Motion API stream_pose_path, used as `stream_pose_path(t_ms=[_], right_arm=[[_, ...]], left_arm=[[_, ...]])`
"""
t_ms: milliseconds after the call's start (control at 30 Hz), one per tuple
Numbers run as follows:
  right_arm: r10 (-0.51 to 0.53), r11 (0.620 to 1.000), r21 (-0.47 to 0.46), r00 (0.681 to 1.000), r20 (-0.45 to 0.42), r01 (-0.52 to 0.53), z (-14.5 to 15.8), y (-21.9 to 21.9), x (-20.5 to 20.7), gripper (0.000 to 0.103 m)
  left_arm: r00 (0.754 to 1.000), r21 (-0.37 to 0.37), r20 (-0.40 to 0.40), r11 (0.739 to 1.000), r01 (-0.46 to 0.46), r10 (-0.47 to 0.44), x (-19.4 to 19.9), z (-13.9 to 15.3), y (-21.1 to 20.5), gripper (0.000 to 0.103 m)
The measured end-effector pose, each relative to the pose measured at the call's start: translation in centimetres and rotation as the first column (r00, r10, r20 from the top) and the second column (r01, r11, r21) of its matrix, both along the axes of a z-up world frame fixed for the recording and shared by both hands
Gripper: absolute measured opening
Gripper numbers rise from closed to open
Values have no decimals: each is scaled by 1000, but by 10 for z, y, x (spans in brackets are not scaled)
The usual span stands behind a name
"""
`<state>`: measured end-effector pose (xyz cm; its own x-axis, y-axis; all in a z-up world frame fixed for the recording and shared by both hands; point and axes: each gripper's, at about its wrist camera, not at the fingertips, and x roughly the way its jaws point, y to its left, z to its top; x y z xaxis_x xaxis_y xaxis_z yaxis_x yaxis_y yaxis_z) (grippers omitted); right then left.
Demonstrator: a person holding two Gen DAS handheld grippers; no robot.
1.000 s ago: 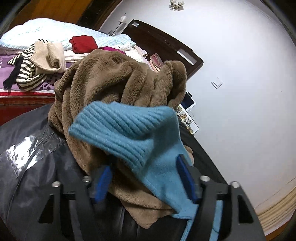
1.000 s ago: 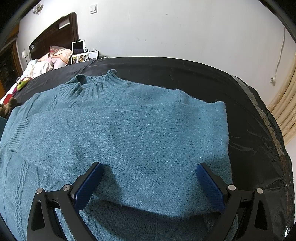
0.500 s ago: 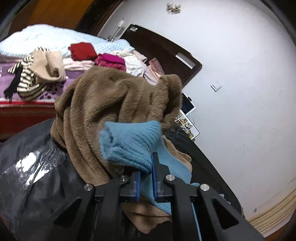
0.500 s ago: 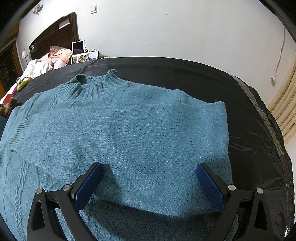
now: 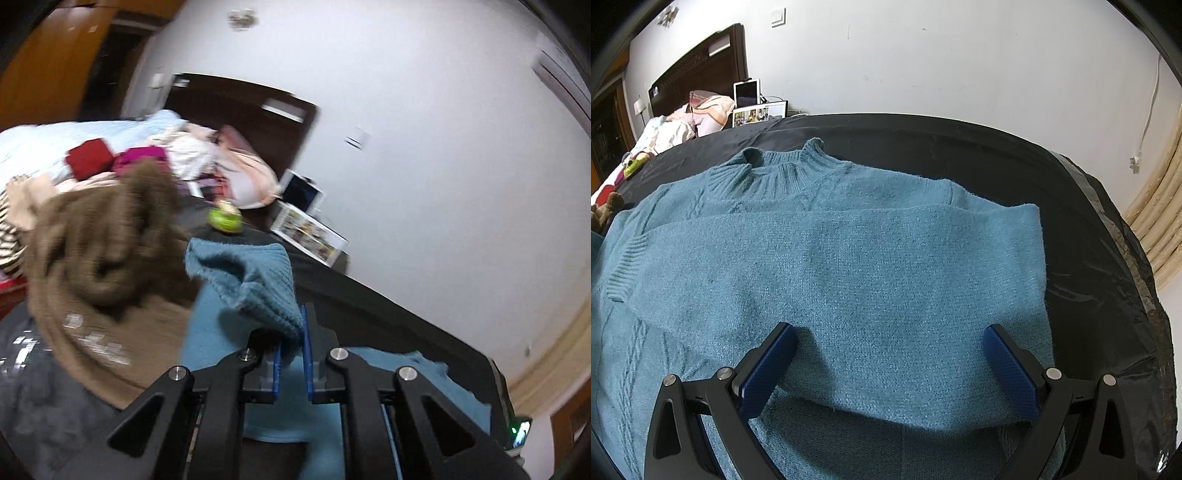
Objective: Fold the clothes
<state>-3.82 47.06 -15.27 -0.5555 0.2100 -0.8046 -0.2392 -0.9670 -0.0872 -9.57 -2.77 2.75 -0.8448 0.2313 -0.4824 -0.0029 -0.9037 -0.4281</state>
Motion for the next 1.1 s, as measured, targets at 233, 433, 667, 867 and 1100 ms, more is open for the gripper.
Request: stream_pose_path(t_ms=[233, 433, 667, 867, 1100], right_arm=[[-2, 1000, 0, 1000, 0, 2, 0, -2, 1, 102], [-5, 1000, -8, 1000, 0, 5, 1, -5, 2, 102], [-5, 1000, -8, 1000, 0, 5, 2, -3, 4, 102], [-4, 1000, -7, 1000, 1, 4, 1, -1, 3, 102], [-8, 1000, -11, 1000, 0, 8, 2, -1, 4, 102]], left_arm=[[971, -43, 25, 971, 237, -236, -18, -1, 109, 10], [912, -62, 71, 910, 409, -405, -20, -9, 196, 10], [831, -96, 117, 827, 555, -544, -14, -22, 275, 10], [785, -116, 175, 780, 615, -594, -18, -44, 312, 10], [722, -111, 254, 722, 683, -644, -18, -66, 338, 14]])
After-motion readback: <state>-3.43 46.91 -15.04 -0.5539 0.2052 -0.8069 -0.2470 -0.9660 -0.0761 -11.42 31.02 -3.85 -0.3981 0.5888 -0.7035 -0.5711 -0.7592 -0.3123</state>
